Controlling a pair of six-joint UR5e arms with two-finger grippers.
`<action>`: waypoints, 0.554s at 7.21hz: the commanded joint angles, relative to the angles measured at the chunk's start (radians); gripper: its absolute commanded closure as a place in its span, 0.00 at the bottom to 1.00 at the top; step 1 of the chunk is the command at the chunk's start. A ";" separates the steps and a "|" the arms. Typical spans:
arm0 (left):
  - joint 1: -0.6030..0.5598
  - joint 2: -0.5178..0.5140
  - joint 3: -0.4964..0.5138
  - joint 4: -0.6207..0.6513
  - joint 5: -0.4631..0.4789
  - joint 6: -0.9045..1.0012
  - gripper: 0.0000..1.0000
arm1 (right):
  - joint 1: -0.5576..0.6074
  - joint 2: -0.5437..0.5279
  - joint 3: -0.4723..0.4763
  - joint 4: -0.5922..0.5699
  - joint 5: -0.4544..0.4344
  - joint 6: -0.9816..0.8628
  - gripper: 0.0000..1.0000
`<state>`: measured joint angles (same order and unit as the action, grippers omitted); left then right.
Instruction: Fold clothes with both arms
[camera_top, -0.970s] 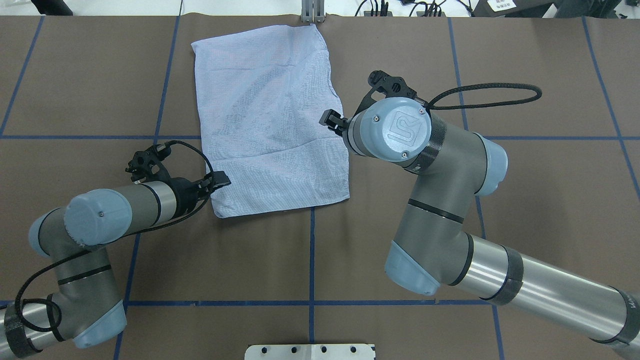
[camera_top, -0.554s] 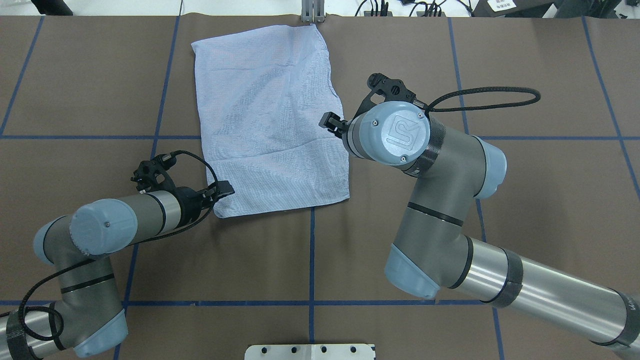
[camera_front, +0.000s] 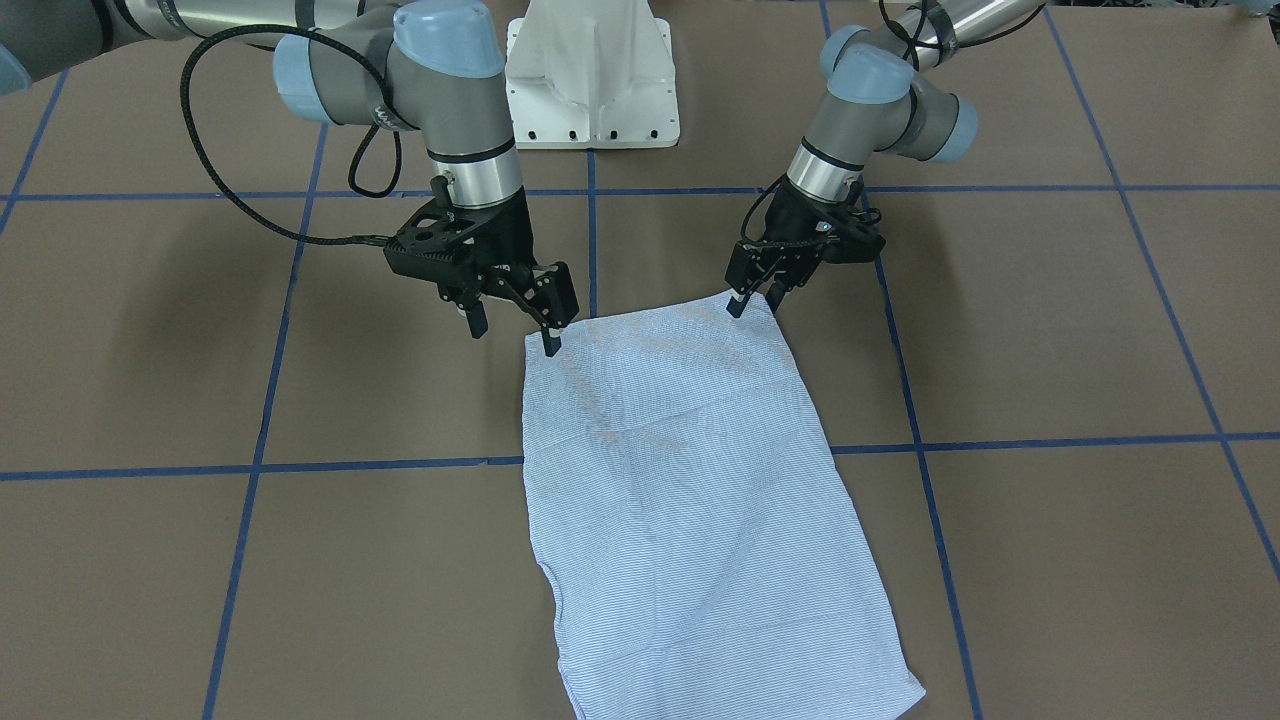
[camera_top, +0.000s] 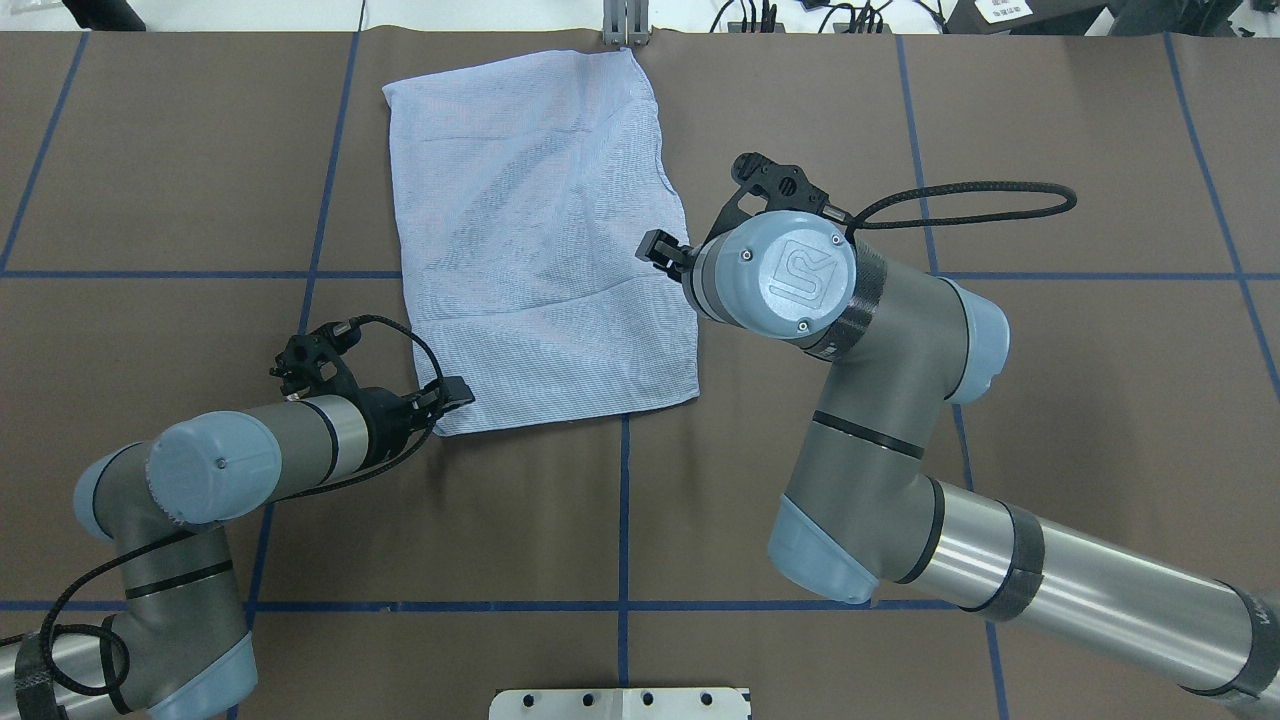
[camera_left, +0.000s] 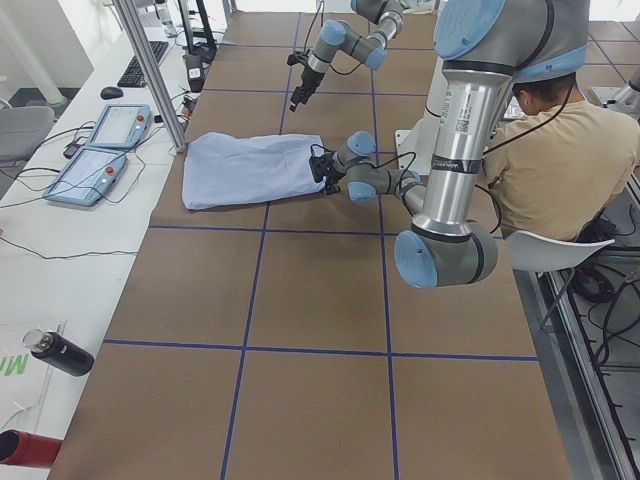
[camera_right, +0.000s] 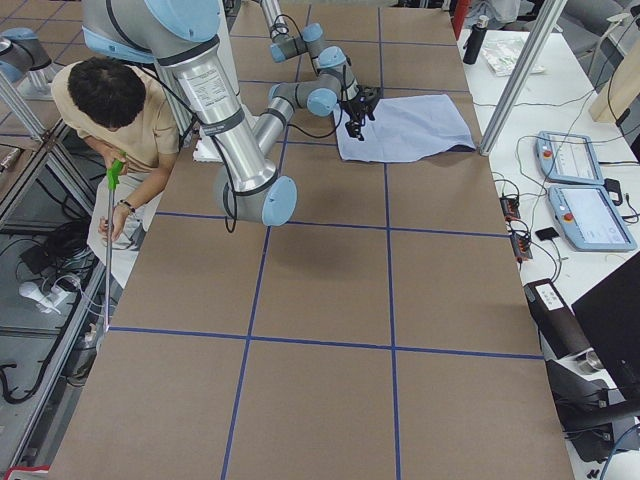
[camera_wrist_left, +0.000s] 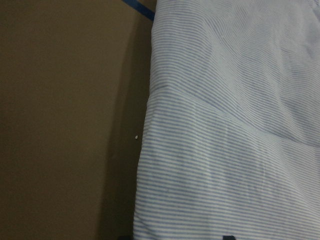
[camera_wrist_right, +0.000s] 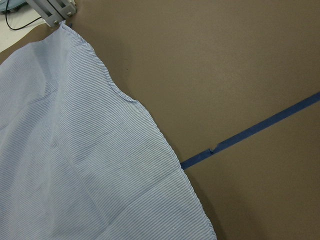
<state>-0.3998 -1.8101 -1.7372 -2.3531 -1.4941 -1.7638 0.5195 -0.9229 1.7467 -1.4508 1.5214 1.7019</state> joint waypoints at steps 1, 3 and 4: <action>0.001 0.002 -0.013 0.000 0.002 -0.020 1.00 | -0.025 0.004 -0.006 0.003 -0.032 0.049 0.05; 0.001 0.002 -0.018 0.000 0.000 -0.020 1.00 | -0.067 0.010 -0.018 0.003 -0.038 0.183 0.06; 0.001 0.002 -0.019 0.000 0.002 -0.022 1.00 | -0.091 0.018 -0.032 0.001 -0.038 0.281 0.13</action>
<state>-0.3989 -1.8087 -1.7543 -2.3531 -1.4937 -1.7840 0.4568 -0.9129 1.7288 -1.4488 1.4853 1.8788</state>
